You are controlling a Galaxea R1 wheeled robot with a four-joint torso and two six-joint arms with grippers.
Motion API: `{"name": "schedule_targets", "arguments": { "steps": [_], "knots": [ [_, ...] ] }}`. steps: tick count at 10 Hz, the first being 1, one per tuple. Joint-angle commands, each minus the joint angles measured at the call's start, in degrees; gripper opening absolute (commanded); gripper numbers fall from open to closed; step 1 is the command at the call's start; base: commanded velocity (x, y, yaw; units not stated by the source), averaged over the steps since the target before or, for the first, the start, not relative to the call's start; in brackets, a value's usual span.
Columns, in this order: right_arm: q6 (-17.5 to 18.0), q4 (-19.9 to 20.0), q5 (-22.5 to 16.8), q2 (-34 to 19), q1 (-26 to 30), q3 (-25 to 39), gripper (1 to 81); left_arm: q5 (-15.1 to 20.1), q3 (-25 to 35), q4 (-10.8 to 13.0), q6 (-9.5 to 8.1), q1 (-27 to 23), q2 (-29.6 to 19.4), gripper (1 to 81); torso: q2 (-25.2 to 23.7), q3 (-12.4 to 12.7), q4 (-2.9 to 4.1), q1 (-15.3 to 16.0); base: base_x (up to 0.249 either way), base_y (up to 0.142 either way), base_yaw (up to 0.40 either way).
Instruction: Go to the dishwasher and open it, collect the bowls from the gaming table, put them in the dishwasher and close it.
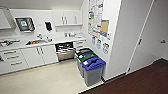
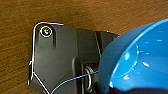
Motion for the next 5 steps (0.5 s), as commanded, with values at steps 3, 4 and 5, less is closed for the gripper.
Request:
{"name": "schedule_targets", "arguments": {
  "steps": [3,4,5],
  "knots": [
    [-0.2,-0.7,-2.0,-1.0,2.3,0.0,1.0,0.1,0.7,-0.1,-0.05,-2.3,-1.6,1.0,0.0,0.0,0.0,0.0,0.0,0.0,0.0],
    [-0.2,-0.7,-2.0,-0.9,2.2,0.0,1.0,0.1,0.7,-0.1,-0.05,-2.3,-1.7,1.0,0.0,0.0,0.0,0.0,0.0,0.0,0.0],
    [-0.2,-0.7,-2.0,-0.9,2.2,0.0,1.0,0.2,0.6,-0.2,-0.05,-2.3,-1.7,1.0,0.0,0.0,0.0,0.0,0.0,0.0,0.0]
  ]
}}
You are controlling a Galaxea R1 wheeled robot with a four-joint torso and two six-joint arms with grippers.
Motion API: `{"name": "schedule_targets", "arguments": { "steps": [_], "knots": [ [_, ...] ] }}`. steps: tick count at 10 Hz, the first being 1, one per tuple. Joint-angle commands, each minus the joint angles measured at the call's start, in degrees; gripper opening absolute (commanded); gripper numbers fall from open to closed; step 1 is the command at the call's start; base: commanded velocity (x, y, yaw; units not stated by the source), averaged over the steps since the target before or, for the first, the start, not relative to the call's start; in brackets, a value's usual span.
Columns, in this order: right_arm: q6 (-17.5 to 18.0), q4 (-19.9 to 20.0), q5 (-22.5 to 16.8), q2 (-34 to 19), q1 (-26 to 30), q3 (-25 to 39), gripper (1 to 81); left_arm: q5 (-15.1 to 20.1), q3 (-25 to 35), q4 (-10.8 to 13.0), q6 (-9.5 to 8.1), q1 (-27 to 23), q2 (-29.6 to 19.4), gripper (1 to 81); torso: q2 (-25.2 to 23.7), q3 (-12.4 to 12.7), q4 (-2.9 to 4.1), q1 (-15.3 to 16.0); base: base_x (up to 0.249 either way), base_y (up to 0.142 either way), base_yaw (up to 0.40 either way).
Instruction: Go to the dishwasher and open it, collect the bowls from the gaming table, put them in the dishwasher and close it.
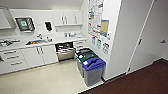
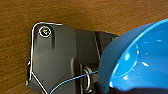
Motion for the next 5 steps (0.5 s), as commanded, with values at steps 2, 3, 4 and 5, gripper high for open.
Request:
{"name": "schedule_targets", "arguments": {
  "steps": [2,3,4,5],
  "knots": [
    [-0.2,-0.7,-1.9,-0.9,2.2,0.0,1.0,1.0,0.6,-0.3,-0.01,-2.4,-1.6,1.0,0.0,0.0,0.0,0.0,0.0,0.0,0.0],
    [-0.2,-0.7,-1.9,-0.9,2.2,0.0,1.0,1.0,0.6,-0.3,-0.01,-2.4,-1.6,1.0,0.0,0.0,0.0,0.0,0.0,0.0,0.0],
    [-0.2,-0.7,-1.9,-0.9,2.2,0.0,1.0,1.0,0.6,-0.3,-0.01,-2.4,-1.5,1.0,0.0,0.0,0.0,0.0,0.0,0.0,0.0],
    [-0.2,-0.7,-1.9,-0.9,2.2,0.0,1.0,1.0,0.7,-0.3,-0.01,-2.4,-1.5,1.0,0.0,0.0,0.0,0.0,0.0,0.0,0.0]
  ]
}}
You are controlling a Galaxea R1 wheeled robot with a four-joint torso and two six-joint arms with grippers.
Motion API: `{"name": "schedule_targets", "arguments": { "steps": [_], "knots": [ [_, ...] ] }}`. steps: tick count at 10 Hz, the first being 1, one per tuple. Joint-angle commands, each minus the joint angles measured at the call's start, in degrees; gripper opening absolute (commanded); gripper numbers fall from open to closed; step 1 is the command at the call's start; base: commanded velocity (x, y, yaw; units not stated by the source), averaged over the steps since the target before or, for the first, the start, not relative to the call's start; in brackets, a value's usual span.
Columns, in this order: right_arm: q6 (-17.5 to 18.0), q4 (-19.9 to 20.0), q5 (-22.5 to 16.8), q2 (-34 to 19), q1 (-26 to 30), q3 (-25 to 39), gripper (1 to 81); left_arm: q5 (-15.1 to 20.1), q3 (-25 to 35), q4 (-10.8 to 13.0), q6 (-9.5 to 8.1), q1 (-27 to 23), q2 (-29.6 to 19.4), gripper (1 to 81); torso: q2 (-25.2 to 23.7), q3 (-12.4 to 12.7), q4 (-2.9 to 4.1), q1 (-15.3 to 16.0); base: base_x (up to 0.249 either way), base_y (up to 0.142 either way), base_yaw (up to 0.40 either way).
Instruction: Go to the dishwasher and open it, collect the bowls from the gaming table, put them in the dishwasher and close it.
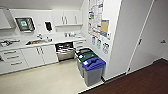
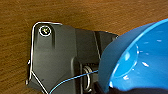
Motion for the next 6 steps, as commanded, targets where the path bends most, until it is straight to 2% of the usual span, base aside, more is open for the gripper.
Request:
{"name": "schedule_targets", "arguments": {
  "steps": [1,3,6],
  "knots": [
    [-0.2,-0.7,-1.9,-0.9,2.2,0.0,1.0,1.0,0.6,-0.1,-0.01,-2.4,-1.5,1.0,0.0,0.0,0.0,0.0,0.0,0.0,0.0],
    [-0.2,-0.7,-1.9,-0.9,2.2,0.0,1.0,1.0,0.6,-0.1,-0.01,-2.4,-1.7,1.0,0.0,0.0,0.0,0.0,0.0,0.0,0.043],
    [-0.2,-0.7,-1.9,-0.9,2.2,0.0,1.0,1.0,0.6,-0.1,-0.01,-2.4,-1.7,1.0,0.0,0.0,0.0,0.0,0.0,0.0,0.131]
  ]
}}
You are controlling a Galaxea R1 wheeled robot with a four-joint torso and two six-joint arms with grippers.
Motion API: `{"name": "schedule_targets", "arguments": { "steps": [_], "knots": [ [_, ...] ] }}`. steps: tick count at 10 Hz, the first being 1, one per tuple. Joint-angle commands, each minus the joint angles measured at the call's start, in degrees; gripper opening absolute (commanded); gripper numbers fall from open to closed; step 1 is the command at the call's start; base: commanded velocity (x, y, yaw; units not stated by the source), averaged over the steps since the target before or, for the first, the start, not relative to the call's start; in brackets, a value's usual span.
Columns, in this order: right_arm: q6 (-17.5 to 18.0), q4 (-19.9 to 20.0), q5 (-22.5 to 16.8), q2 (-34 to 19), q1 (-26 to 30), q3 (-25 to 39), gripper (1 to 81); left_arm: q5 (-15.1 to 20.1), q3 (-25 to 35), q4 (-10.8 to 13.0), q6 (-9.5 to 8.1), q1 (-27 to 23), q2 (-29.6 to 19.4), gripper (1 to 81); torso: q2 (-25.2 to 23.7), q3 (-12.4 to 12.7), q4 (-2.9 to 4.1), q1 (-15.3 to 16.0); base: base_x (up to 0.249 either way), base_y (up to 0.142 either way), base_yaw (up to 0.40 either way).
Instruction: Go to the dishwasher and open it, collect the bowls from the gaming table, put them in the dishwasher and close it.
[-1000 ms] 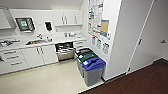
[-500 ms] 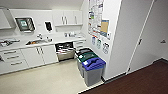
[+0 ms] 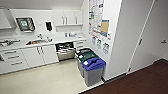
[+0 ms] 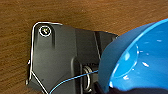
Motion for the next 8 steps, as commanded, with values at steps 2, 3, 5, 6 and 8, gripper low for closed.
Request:
{"name": "schedule_targets", "arguments": {
  "steps": [2,3,5,6,8],
  "knots": [
    [-0.2,-0.7,-1.9,-0.9,2.2,0.0,1.0,0.9,0.6,-0.1,-0.01,-2.4,-1.6,1.0,0.0,0.0,0.0,0.0,0.0,0.0,0.152],
    [-0.2,-0.7,-1.9,-0.9,2.2,0.0,1.0,1.0,0.6,-0.2,-0.01,-2.4,-1.5,1.0,0.0,0.0,0.0,0.0,0.0,0.0,0.152],
    [-0.2,-0.7,-1.9,-1.0,2.1,0.0,1.0,1.0,0.3,-0.2,-0.01,-2.4,-1.5,1.0,0.0,0.0,0.0,0.0,0.0,0.0,0.152],
    [-0.2,-0.7,-1.9,-1.0,2.1,0.0,1.0,1.0,-0.2,-0.3,-0.01,-2.4,-1.4,1.0,0.0,0.0,0.0,0.0,0.0,0.0,0.152],
    [-0.2,-0.7,-1.9,-0.9,2.2,0.0,1.0,1.0,-0.3,-0.4,-0.01,-2.3,-1.3,1.0,0.0,0.0,0.0,0.0,0.0,0.0,0.151]
  ]
}}
